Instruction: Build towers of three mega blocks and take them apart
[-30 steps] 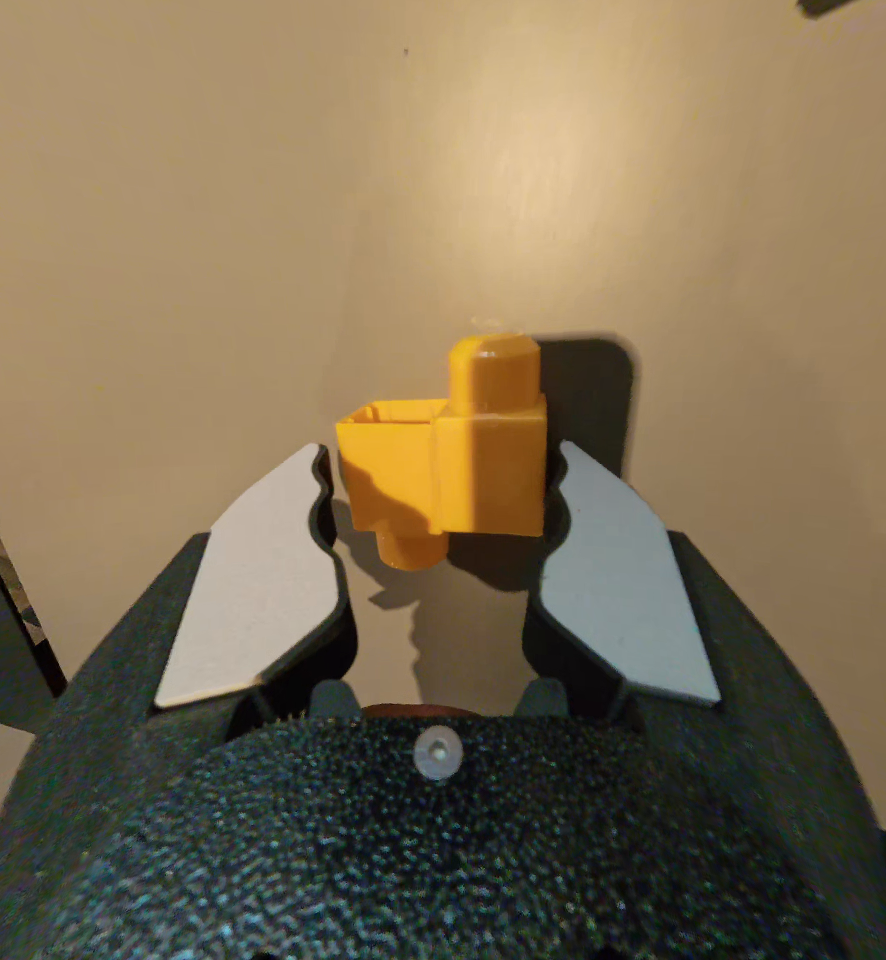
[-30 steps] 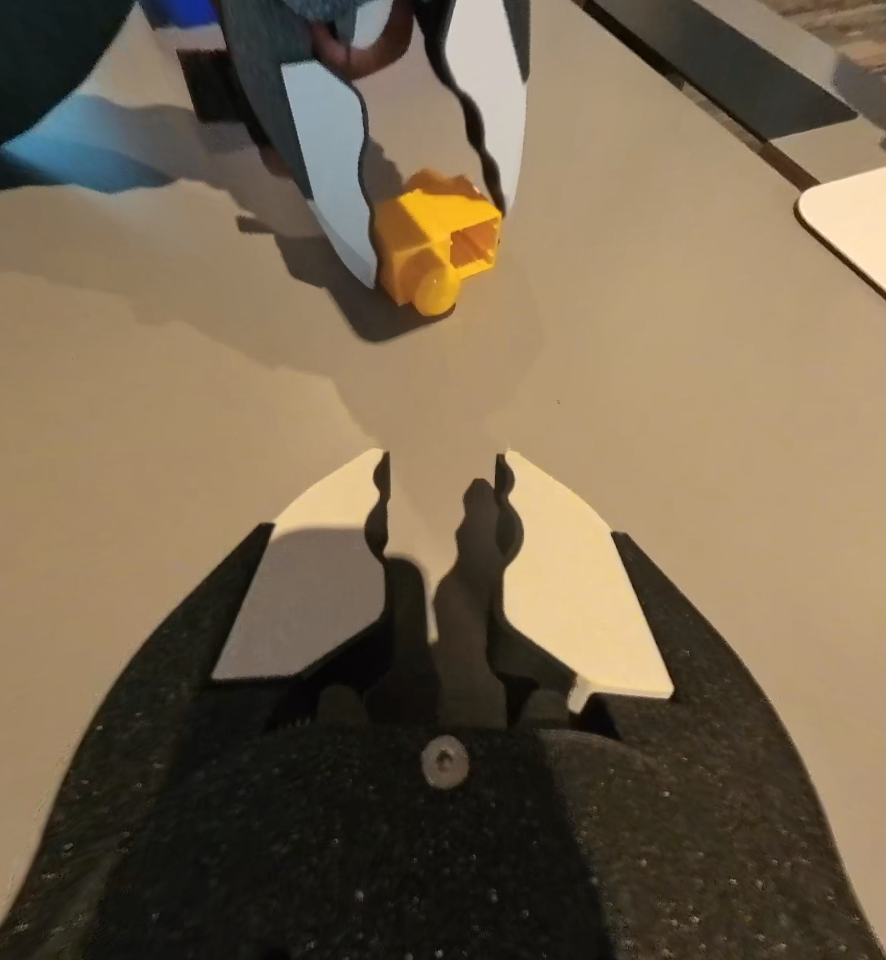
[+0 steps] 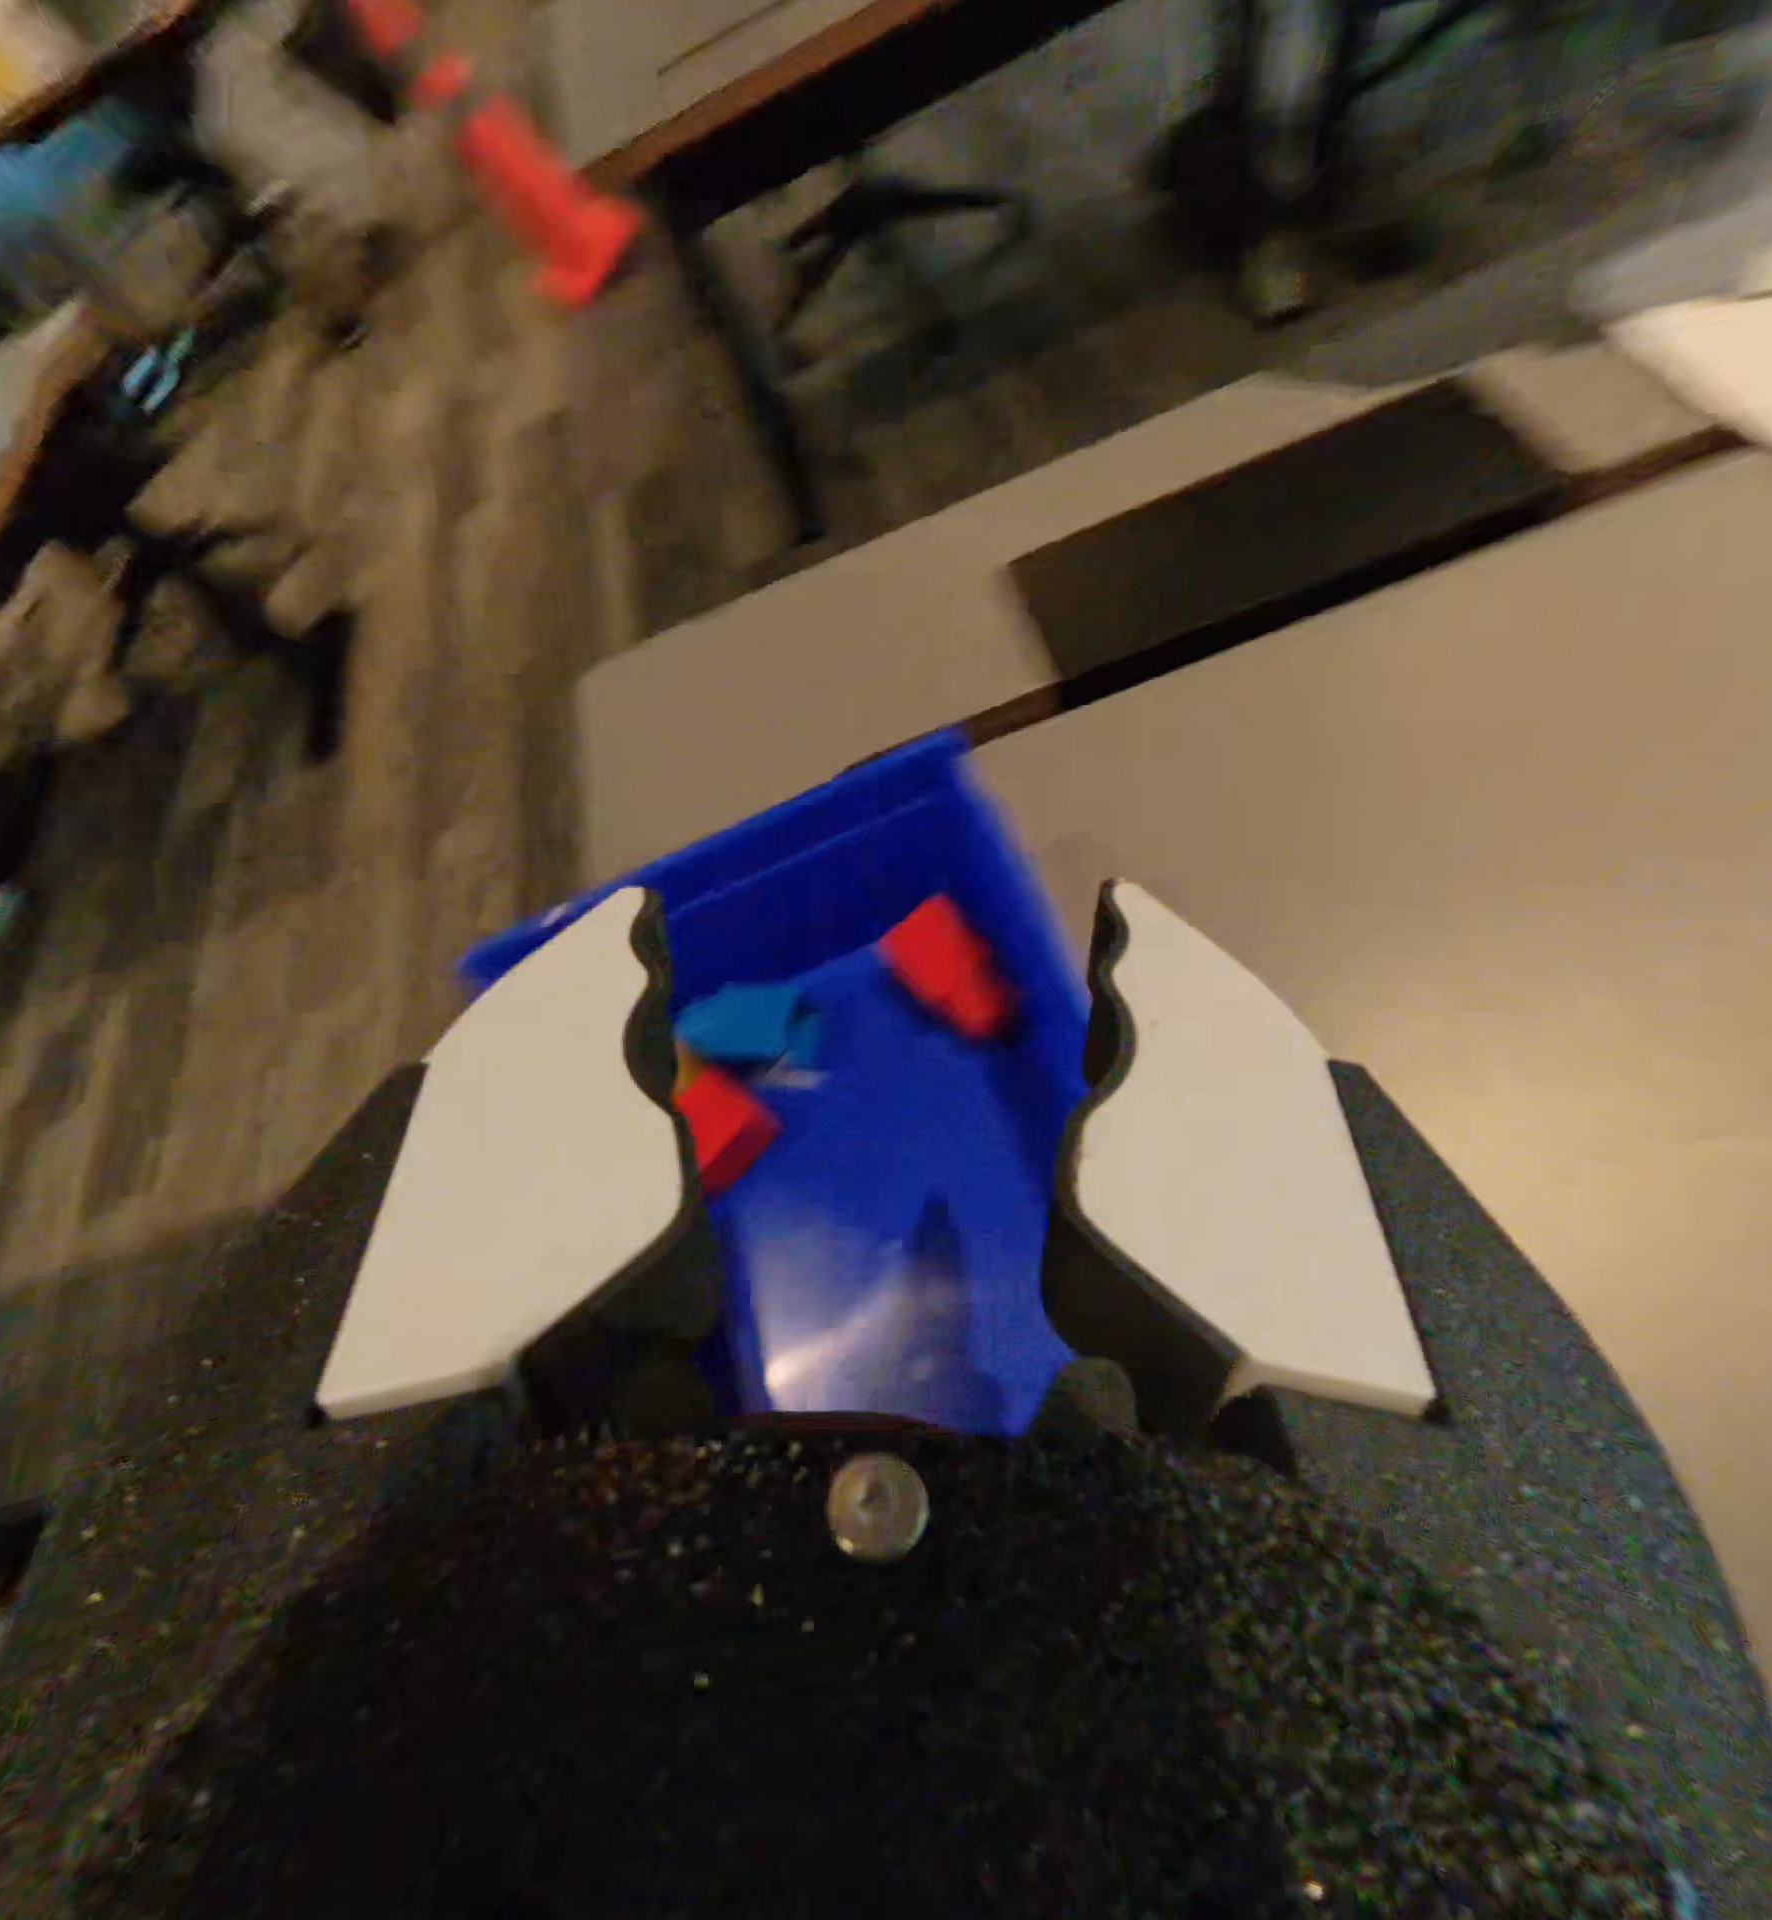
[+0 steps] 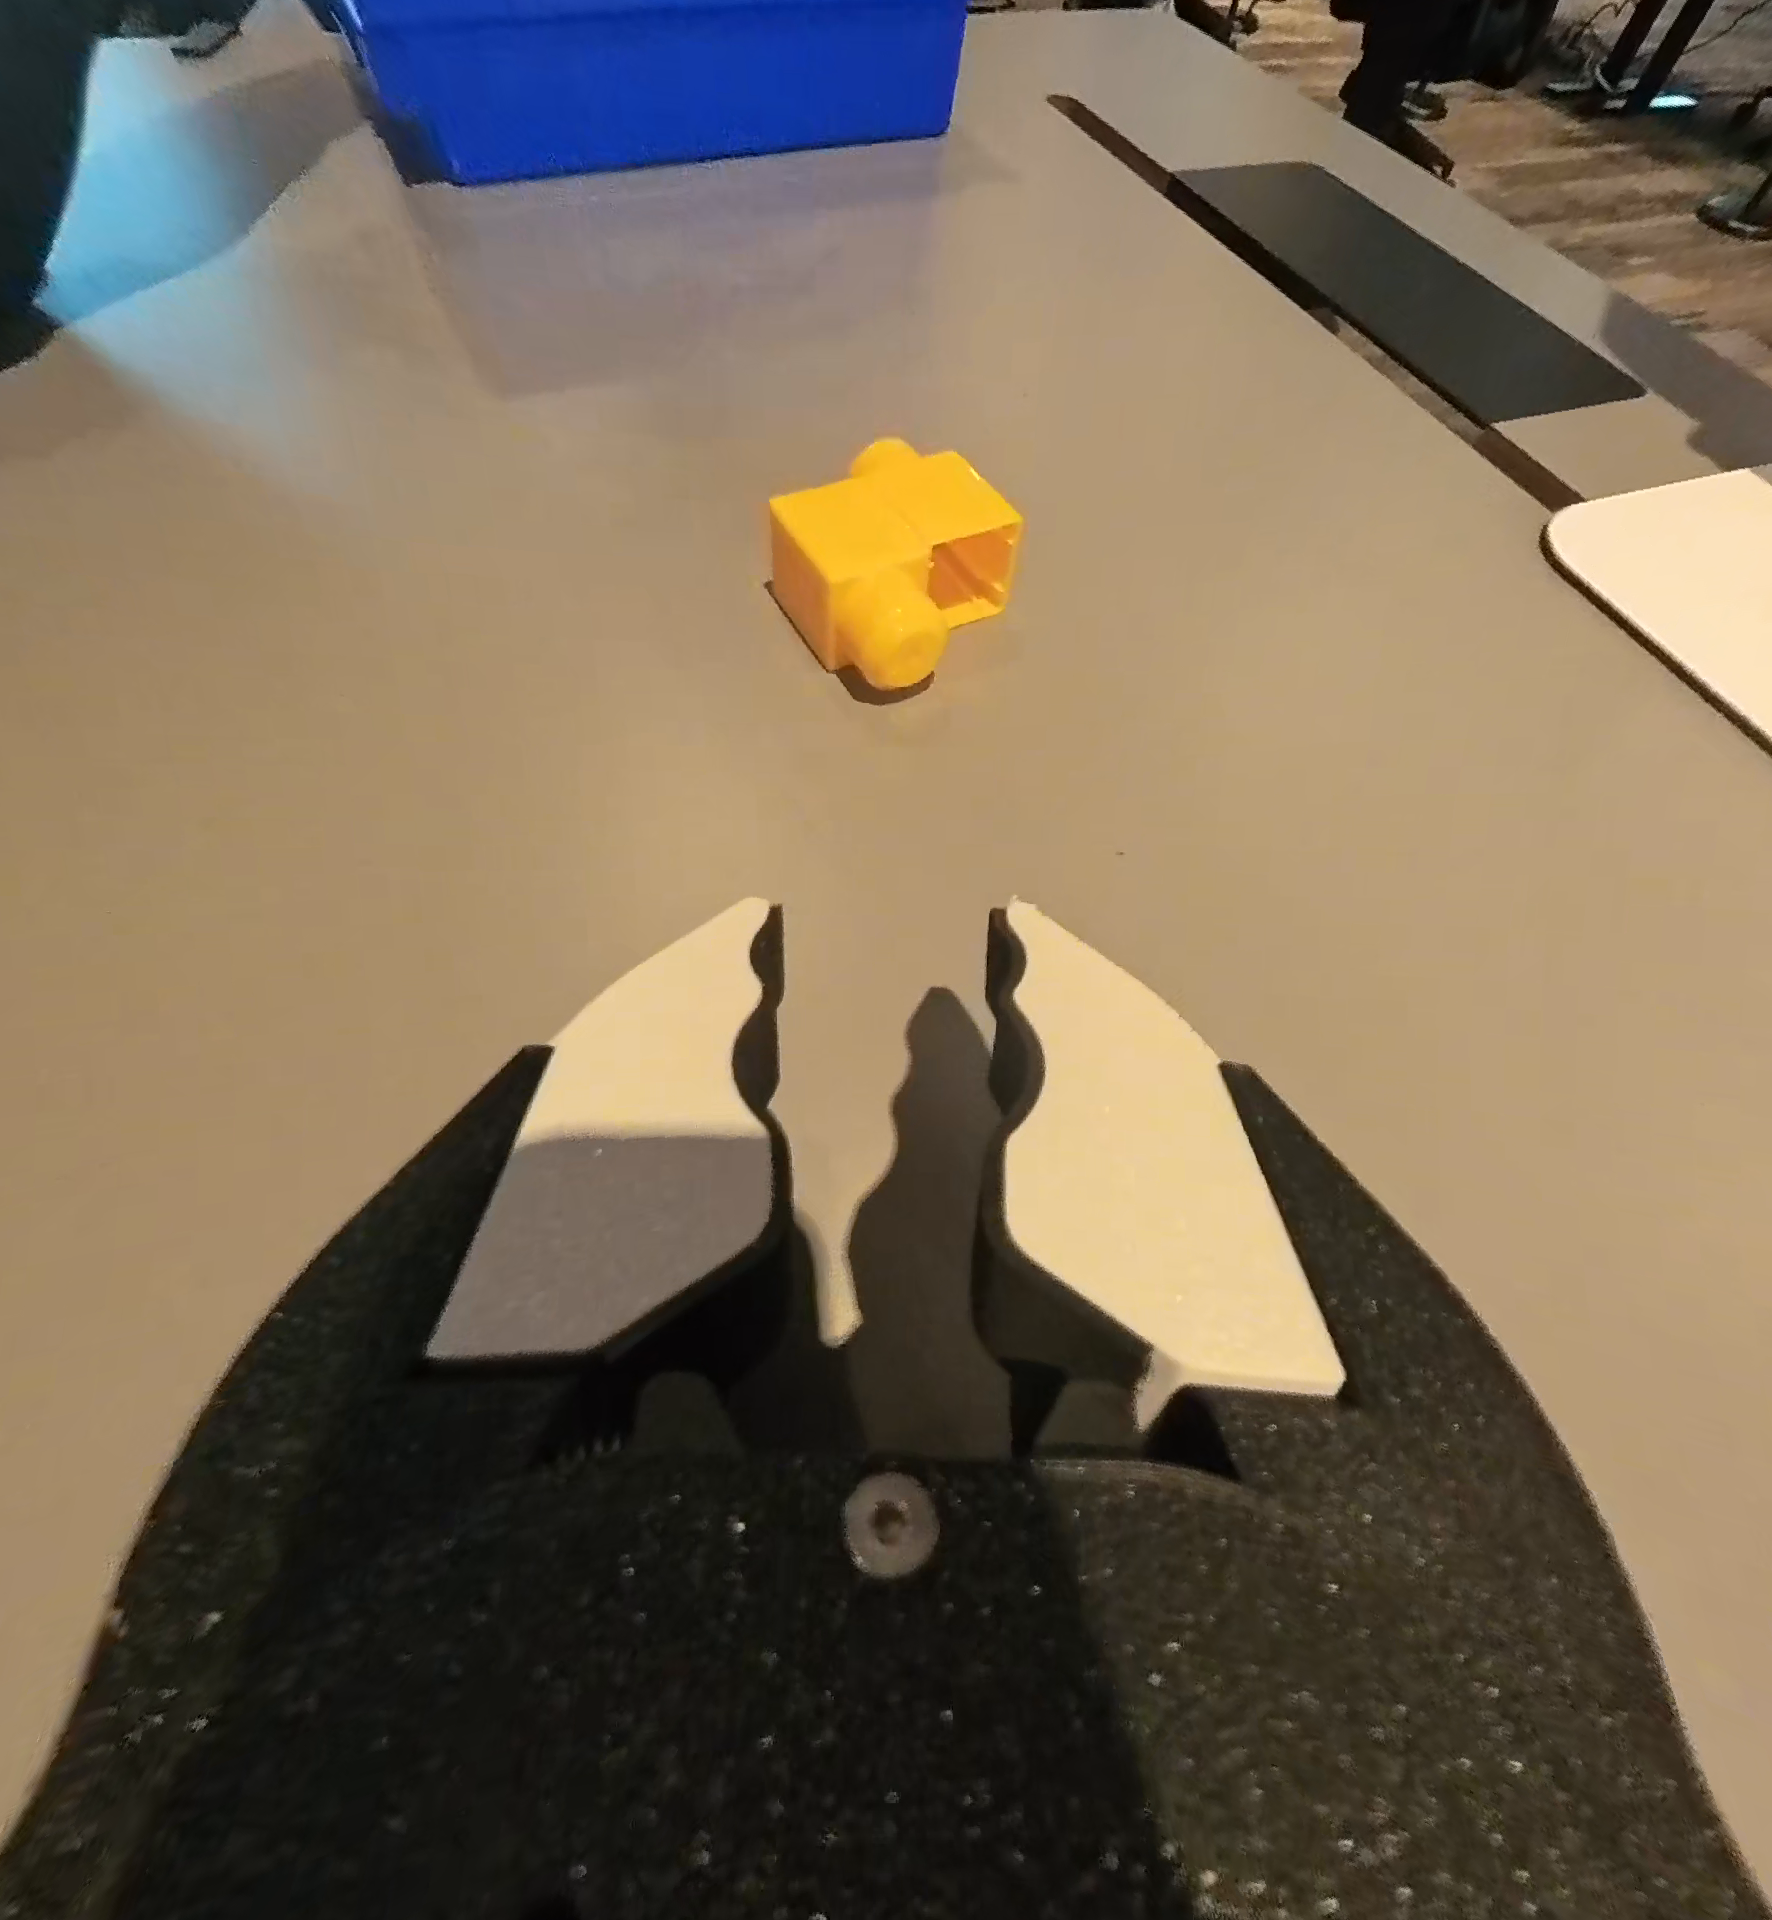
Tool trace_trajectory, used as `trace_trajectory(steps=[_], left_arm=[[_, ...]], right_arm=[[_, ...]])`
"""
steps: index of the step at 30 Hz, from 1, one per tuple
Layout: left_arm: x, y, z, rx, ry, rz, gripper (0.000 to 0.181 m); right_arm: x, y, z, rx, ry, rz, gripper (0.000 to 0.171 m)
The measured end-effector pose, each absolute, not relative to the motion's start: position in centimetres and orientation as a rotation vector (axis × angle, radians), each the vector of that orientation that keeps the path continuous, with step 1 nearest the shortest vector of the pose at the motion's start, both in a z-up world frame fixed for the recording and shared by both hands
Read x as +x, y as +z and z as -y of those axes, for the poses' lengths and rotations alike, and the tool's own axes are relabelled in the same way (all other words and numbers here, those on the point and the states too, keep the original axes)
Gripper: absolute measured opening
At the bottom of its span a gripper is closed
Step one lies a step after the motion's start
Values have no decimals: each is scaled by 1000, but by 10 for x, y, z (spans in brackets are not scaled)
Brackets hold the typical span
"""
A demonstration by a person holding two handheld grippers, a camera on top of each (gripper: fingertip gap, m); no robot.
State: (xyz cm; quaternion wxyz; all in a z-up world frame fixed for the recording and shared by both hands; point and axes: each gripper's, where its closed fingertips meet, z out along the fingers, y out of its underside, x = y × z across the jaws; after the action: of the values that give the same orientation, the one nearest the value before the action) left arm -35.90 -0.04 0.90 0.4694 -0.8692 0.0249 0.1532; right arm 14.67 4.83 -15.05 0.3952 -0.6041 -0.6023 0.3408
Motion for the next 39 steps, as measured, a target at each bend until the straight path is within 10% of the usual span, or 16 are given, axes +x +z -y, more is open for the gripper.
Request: trace_trajectory(steps=[8,39], left_arm=[[-467,-107,24,-2426,416,334,76],[-491,-183,6,-2595,566,374,67]], right_arm=[[148,-147,-44,-1479,852,1535,37],[153,-134,-43,-1421,920,1474,37]])
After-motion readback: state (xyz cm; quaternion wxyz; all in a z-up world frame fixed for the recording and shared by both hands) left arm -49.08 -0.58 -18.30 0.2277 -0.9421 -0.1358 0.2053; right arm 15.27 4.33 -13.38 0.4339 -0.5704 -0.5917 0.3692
